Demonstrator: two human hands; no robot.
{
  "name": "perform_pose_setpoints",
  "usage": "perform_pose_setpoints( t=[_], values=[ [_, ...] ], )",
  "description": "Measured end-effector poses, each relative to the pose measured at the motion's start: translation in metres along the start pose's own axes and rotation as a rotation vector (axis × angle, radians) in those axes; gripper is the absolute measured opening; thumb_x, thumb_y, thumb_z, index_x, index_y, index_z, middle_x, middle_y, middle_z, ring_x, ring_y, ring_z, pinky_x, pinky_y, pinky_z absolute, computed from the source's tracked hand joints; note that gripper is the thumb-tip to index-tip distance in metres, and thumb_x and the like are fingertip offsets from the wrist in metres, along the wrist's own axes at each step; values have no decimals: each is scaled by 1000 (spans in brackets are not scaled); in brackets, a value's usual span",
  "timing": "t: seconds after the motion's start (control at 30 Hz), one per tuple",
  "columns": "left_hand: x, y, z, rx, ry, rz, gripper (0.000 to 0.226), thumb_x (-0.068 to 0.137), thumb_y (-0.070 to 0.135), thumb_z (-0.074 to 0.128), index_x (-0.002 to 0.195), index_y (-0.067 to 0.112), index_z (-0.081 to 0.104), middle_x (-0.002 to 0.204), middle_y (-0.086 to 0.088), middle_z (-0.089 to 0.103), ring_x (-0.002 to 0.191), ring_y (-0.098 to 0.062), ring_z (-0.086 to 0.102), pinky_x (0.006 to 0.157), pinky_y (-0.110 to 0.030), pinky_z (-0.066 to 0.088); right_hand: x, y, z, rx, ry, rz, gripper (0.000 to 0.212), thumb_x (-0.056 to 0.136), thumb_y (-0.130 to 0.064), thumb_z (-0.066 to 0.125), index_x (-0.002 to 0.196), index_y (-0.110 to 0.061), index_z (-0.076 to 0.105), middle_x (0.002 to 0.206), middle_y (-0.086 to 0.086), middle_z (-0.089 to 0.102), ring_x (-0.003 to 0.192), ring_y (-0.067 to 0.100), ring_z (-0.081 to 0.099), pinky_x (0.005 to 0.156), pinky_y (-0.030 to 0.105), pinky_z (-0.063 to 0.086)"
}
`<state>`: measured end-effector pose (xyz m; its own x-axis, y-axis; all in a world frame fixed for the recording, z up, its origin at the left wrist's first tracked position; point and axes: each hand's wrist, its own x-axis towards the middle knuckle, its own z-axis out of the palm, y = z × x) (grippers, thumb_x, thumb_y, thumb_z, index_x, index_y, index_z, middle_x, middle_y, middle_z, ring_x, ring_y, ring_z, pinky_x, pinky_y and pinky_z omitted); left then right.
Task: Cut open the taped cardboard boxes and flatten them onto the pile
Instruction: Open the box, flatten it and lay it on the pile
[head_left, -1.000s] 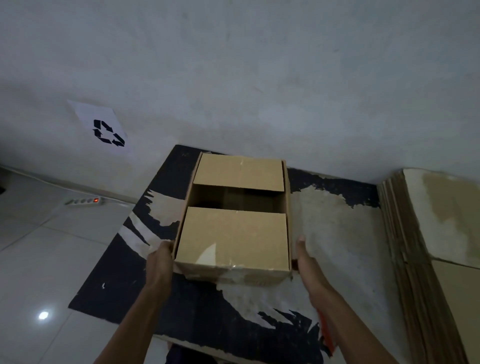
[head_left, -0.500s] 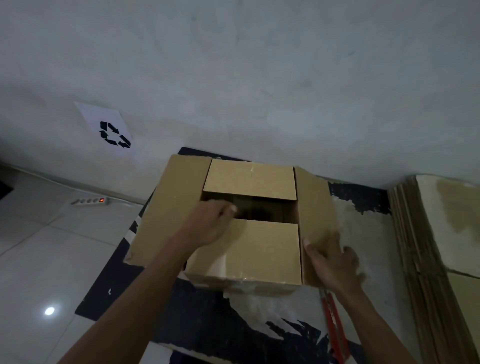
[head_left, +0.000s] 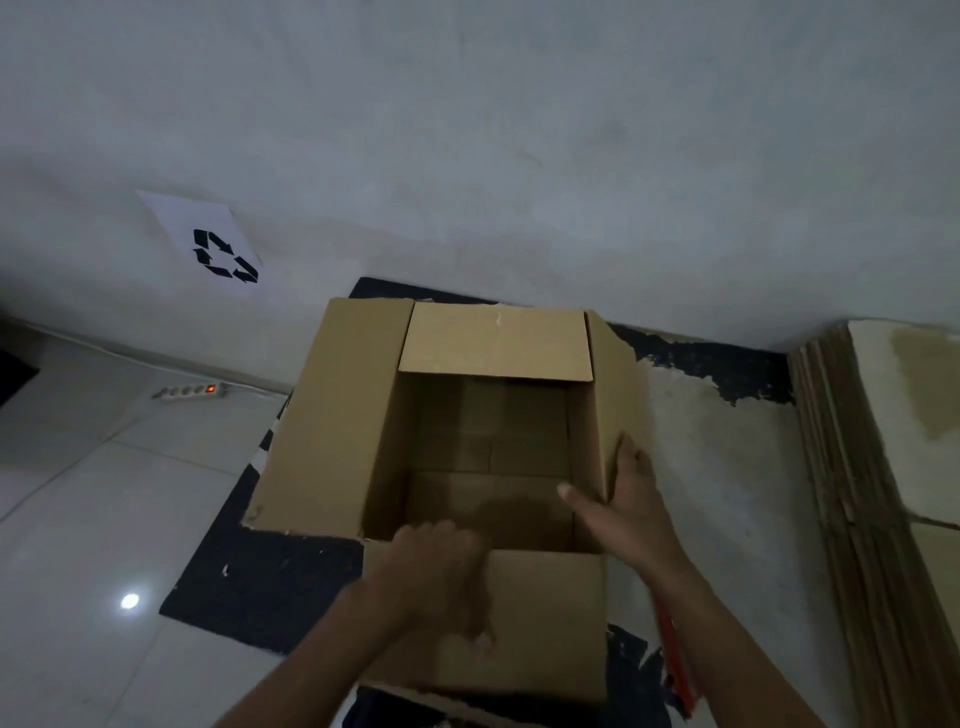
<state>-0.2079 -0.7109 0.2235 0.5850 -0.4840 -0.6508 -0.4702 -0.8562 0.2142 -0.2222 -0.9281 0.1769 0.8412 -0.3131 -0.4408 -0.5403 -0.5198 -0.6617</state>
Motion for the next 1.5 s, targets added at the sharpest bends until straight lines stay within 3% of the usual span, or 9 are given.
perform_pose_setpoints(
  t=[0.1, 0.27, 0.37, 0.5, 0.67, 0.9, 1.1, 1.27, 1.5],
  values=[
    [8, 7, 22, 71, 237, -71, 26, 98, 40, 52, 121, 27, 53, 106, 2, 55, 95, -14, 48, 89, -34, 36, 1, 1, 11, 19, 56, -13, 91, 97, -23, 59, 157, -26, -8, 166, 4, 2, 151, 30, 14, 121, 49, 22],
    [14, 6, 29, 98, 323, -105, 20, 101, 35, 45, 117, 27, 55, 99, 2, 54, 86, -15, 46, 78, -31, 30, 6, -7, 9, -30, 44, 39, 90, 95, -11, 60, 158, -20, -4, 164, 7, 11, 147, 31, 24, 118, 45, 28],
    [22, -4, 20, 73, 147, 20, 31, 93, 45, 59, 118, 27, 54, 107, 2, 60, 89, -13, 51, 79, -31, 37, 18, -19, 2, -36, 105, 67, 94, 89, -17, 69, 156, -23, 3, 155, 14, 24, 139, 35, 35, 110, 48, 37],
    [41, -24, -20, -426, -212, 150, 49, 84, 65, 60, 120, 32, 63, 111, 9, 66, 101, -11, 62, 88, -35, 53, 28, -28, 8, -145, 149, 80, 107, 84, -14, 72, 154, -34, -8, 152, 17, 20, 138, 37, 32, 107, 57, 40],
    [100, -21, -49, -569, 174, 6, 28, 103, 24, 49, 129, 14, 55, 100, 0, 61, 93, -15, 61, 77, -26, 48, 28, -23, 13, -105, 160, 11, 105, 87, -12, 68, 155, -32, -10, 155, 18, 18, 141, 38, 28, 108, 58, 39],
    [148, -25, -114, -361, 1049, 18, 71, 83, 3, 65, 148, 12, 39, 145, -14, 39, 129, -30, 40, 99, -42, 46, 29, -19, 11, -23, 110, -1, 102, 91, -9, 63, 154, -34, -14, 160, 14, 15, 141, 35, 32, 109, 52, 41],
    [197, -44, -155, -69, 613, -93, 72, 91, 36, 67, 151, 21, 30, 160, -11, 21, 148, -35, 17, 123, -52, 10, 33, -17, 12, 61, 98, -19, 104, 87, 3, 62, 155, -32, -8, 147, 11, 41, 123, 28, 52, 100, 48, 50],
    [217, -42, -152, -120, 674, -146, 27, 103, 27, 46, 127, 19, 54, 129, -8, 56, 129, -32, 42, 116, -55, 17, 32, -18, 11, 64, 102, -9, 97, 88, 3, 57, 156, -29, -4, 150, 8, 40, 124, 25, 51, 106, 40, 46],
    [219, -39, -163, -149, 560, -165, 29, 100, 25, 52, 127, 15, 54, 142, -14, 45, 138, -34, 32, 117, -59, 14, 32, -19, 7, 39, 123, -7, 89, 93, -8, 57, 157, -30, -1, 149, 8, 34, 121, 22, 49, 98, 33, 47]
  ],
)
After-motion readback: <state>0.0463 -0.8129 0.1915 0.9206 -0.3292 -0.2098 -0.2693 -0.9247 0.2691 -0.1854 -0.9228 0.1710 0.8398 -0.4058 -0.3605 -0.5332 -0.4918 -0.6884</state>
